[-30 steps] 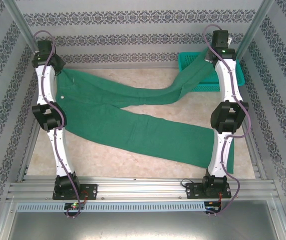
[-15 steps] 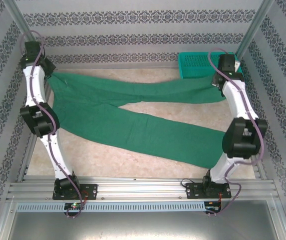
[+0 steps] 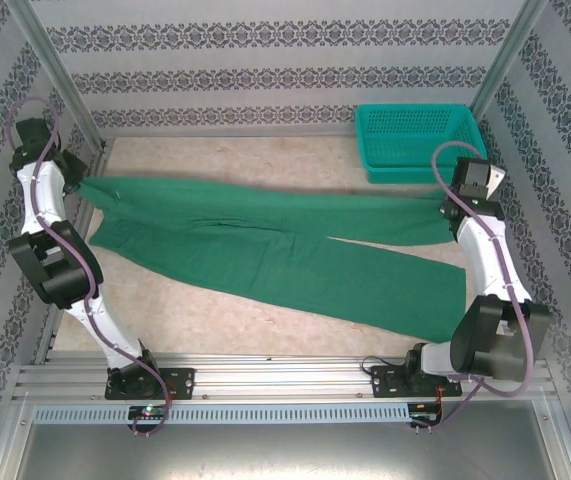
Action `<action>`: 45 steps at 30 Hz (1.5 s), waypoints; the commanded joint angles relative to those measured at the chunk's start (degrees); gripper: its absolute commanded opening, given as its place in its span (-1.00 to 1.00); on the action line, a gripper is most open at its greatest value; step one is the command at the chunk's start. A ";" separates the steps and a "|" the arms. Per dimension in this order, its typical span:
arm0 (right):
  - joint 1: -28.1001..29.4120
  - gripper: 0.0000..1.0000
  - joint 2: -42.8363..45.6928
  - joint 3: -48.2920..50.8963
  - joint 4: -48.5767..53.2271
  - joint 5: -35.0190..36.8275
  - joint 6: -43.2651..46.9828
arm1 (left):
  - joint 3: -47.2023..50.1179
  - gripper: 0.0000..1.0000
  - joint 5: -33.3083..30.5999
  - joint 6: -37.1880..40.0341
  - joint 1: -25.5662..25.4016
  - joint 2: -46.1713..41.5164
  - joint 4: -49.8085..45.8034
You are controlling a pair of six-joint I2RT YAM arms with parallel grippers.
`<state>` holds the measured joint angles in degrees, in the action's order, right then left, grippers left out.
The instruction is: Roll up the long pants
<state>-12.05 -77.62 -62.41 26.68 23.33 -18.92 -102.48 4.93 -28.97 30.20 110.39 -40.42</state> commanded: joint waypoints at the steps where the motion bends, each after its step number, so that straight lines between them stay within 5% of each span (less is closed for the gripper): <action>1: -1.78 -1.00 4.74 3.74 -2.47 5.06 -2.25 | 2.79 -1.00 -1.04 -0.91 2.84 -2.78 7.48; 10: -3.34 -1.00 7.49 7.34 -2.63 3.40 -4.38 | -2.10 -1.00 2.63 -4.44 1.87 2.97 8.65; 24: -3.40 -1.00 -2.14 -7.21 -0.10 3.06 -3.05 | -37.80 -1.00 3.17 -4.82 -5.78 22.34 -3.91; 37: 0.01 -1.00 12.45 11.56 -1.78 3.58 -3.59 | -28.05 -1.00 1.25 -2.67 -6.04 22.51 0.53; 45: 0.28 -1.00 22.19 18.91 3.81 4.92 -8.04 | -5.29 -1.00 -1.42 -5.94 -4.12 10.77 11.41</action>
<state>-12.10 -57.28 -44.88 27.83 24.51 -24.43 -111.90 6.79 -33.50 23.99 128.25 -35.53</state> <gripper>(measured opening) 0.069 0.076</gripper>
